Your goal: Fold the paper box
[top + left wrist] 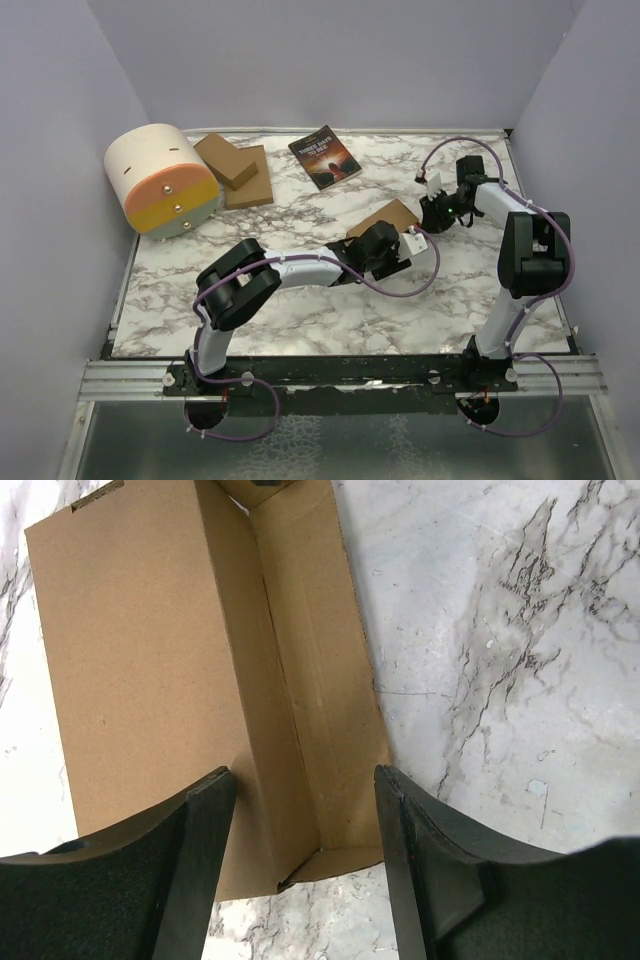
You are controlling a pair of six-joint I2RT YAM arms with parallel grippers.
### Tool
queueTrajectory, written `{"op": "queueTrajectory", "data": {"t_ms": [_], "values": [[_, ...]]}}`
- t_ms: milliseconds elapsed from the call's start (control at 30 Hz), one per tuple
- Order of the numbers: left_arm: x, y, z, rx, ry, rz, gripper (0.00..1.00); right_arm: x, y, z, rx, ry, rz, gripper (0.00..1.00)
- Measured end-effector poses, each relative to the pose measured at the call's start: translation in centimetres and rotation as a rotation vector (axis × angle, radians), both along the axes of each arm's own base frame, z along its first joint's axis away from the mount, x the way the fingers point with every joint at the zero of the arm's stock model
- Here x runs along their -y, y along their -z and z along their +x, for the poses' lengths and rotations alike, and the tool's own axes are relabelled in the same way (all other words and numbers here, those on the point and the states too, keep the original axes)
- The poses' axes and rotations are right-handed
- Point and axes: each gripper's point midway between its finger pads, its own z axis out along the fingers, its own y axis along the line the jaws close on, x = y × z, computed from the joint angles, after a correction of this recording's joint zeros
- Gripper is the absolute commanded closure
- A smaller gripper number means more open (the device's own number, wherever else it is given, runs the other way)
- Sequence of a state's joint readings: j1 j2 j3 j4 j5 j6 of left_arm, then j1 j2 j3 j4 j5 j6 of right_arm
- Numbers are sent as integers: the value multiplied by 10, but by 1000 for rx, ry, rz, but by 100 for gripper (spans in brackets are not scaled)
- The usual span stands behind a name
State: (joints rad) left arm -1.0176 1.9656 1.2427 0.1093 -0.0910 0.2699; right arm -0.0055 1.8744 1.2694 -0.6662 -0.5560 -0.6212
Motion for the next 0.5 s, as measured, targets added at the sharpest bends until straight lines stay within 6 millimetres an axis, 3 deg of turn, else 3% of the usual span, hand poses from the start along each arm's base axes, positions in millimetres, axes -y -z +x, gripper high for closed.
{"op": "queueTrajectory", "data": {"t_ms": [233,500], "values": [[0,-2,0,-25,-24,-4,37,-2,3,-7,-22,9,7,68],[-8,-8,-6,-52,-45,-9,37,-3,-4,-7,-4,17,13,68]]}}
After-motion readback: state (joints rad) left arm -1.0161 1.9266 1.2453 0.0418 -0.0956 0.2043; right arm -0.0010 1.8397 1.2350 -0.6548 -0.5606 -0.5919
